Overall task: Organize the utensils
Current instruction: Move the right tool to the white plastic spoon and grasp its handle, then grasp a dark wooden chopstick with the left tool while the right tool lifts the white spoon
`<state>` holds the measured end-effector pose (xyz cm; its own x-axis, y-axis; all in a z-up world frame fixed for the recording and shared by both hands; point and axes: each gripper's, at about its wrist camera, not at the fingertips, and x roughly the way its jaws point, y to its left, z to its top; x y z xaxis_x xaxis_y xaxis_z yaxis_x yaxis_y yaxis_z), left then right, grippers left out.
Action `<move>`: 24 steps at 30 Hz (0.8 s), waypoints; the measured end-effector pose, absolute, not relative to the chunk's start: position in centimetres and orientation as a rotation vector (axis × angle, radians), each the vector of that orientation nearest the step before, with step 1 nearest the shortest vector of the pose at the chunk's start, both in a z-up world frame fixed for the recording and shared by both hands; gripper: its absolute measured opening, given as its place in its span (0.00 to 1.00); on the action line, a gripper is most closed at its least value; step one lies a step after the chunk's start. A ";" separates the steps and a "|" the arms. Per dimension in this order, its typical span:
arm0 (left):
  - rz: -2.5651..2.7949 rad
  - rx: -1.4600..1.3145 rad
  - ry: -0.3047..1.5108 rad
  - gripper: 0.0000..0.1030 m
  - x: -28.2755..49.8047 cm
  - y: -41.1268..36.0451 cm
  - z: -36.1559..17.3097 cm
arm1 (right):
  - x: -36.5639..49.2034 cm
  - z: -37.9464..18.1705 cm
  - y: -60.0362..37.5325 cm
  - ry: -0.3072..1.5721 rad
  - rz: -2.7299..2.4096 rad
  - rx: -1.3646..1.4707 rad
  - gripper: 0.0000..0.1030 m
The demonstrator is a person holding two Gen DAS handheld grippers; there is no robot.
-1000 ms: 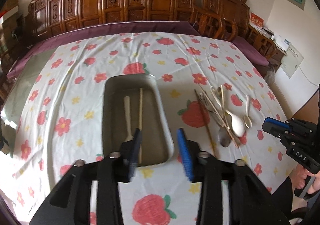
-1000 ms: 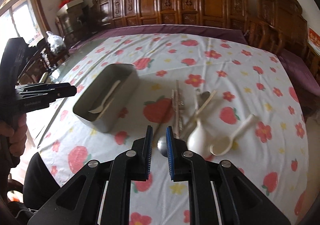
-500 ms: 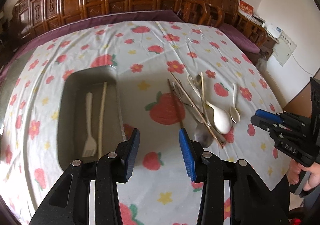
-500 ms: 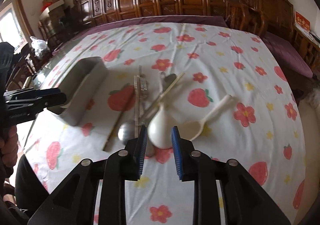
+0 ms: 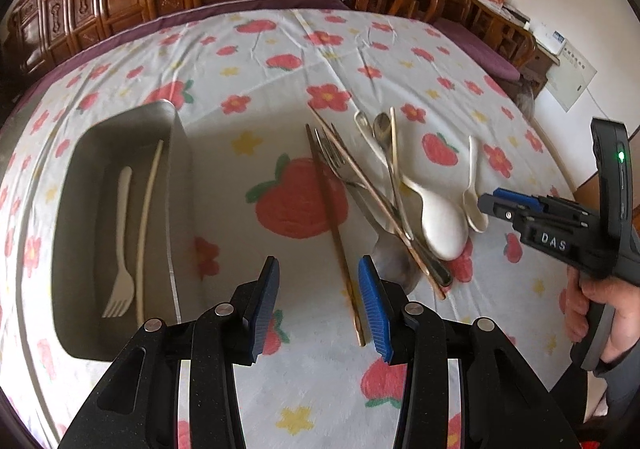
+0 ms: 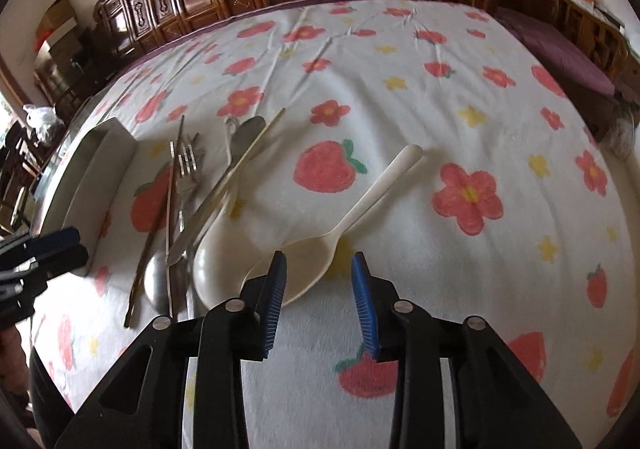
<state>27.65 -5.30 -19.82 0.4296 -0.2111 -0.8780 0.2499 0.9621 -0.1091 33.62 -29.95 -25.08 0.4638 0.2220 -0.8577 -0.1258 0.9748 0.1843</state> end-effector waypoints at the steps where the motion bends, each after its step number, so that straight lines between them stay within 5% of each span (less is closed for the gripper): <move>1: -0.287 0.042 1.094 0.38 27.8 -5.4 -20.0 | 33.9 -25.4 -29.9 1.075 0.212 0.106 0.35; 12: -0.289 0.053 1.125 0.38 28.2 -5.9 -22.0 | 34.5 -26.2 -27.6 1.076 0.190 -0.036 0.36; 16: -0.296 0.052 1.130 0.38 28.3 -6.3 -22.5 | 34.6 -26.2 -27.8 1.089 0.198 -0.029 0.12; 24: -0.307 0.043 1.138 0.30 29.1 -7.3 -23.3 | 34.2 -25.8 -28.4 1.103 0.196 0.008 0.07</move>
